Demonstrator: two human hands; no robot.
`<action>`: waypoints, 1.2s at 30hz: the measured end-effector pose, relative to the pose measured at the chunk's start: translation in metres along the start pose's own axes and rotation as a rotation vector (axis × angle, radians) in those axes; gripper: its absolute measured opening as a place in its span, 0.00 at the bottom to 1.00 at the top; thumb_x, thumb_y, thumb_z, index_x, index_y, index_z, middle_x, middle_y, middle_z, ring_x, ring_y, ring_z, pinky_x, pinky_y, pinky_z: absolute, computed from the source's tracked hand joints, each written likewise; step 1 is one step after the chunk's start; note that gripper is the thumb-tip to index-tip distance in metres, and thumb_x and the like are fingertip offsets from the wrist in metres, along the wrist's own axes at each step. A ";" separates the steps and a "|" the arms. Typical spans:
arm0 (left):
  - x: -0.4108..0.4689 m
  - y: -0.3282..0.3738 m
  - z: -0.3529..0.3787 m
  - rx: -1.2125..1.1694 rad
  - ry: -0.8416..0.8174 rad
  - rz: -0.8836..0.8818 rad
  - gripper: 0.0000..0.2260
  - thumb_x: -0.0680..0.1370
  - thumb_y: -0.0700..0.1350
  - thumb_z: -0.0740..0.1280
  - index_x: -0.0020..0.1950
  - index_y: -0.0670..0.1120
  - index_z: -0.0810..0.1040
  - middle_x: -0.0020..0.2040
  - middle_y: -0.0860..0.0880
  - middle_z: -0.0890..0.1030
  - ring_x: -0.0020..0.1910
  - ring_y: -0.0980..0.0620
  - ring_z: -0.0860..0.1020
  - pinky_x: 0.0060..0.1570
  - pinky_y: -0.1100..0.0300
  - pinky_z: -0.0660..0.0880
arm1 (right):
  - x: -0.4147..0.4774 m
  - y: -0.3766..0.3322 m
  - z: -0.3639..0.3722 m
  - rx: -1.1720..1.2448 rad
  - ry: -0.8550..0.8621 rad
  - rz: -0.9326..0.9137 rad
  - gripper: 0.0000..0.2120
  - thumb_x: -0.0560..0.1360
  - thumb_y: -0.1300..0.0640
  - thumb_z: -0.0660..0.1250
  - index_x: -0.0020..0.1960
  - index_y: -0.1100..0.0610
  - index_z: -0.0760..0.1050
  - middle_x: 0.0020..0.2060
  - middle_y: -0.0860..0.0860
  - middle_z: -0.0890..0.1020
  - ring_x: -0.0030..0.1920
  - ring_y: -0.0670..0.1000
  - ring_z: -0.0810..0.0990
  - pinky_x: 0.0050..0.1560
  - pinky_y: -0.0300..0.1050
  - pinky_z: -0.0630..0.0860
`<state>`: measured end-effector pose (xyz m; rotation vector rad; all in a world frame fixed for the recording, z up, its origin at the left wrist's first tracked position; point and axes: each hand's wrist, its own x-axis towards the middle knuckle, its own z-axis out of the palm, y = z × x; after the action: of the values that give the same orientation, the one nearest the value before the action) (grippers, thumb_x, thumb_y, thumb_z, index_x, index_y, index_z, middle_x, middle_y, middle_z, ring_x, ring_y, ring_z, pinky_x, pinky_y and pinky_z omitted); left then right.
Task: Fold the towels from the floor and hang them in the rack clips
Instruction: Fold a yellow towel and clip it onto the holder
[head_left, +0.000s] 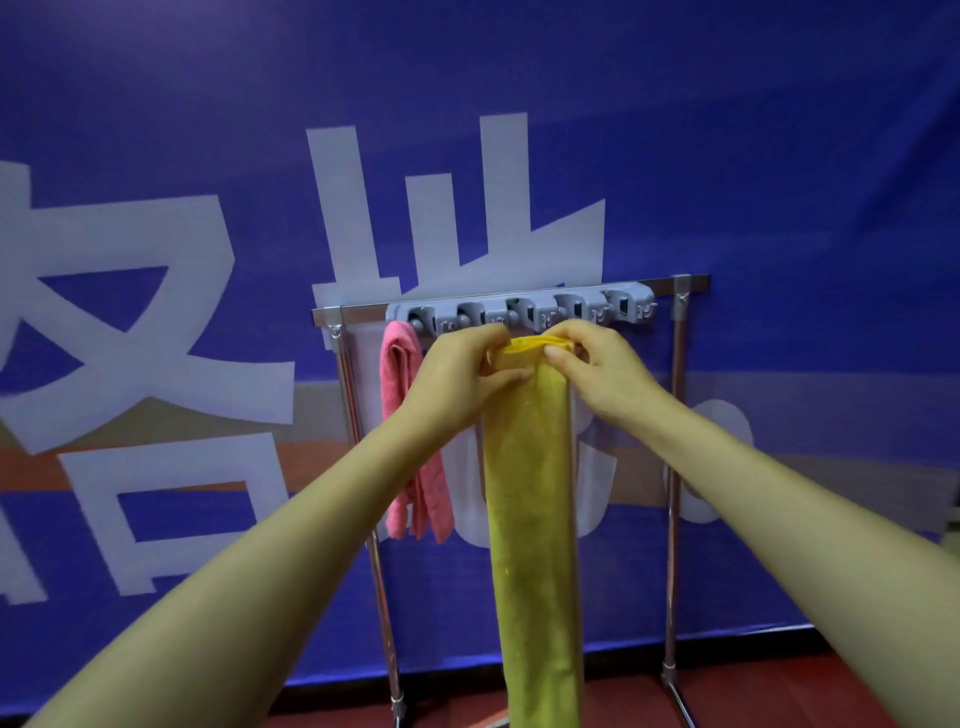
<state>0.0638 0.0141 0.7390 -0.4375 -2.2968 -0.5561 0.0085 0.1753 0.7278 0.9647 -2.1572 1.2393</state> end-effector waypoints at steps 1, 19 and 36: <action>0.001 0.002 -0.001 -0.001 0.024 0.013 0.12 0.72 0.45 0.72 0.37 0.45 0.69 0.29 0.55 0.67 0.29 0.60 0.65 0.32 0.64 0.62 | 0.002 -0.002 0.000 0.044 -0.010 0.013 0.06 0.77 0.60 0.62 0.52 0.56 0.76 0.39 0.45 0.76 0.41 0.44 0.74 0.41 0.32 0.69; -0.044 -0.012 0.017 -0.846 0.010 -0.557 0.20 0.70 0.38 0.72 0.62 0.41 0.74 0.52 0.48 0.82 0.46 0.55 0.82 0.46 0.63 0.81 | 0.028 -0.037 0.010 0.403 0.109 0.150 0.05 0.78 0.60 0.60 0.45 0.51 0.70 0.41 0.51 0.76 0.42 0.51 0.76 0.37 0.40 0.75; -0.055 -0.031 0.046 -1.016 -0.122 -0.611 0.12 0.79 0.47 0.62 0.46 0.39 0.79 0.32 0.47 0.79 0.31 0.54 0.75 0.31 0.63 0.73 | -0.074 0.110 -0.061 0.475 0.649 1.100 0.12 0.77 0.65 0.60 0.60 0.64 0.71 0.52 0.57 0.77 0.37 0.53 0.74 0.13 0.32 0.66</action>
<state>0.0606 0.0030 0.6620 -0.2039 -2.0762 -2.0617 -0.0249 0.2917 0.6464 -0.6190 -1.8198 2.1965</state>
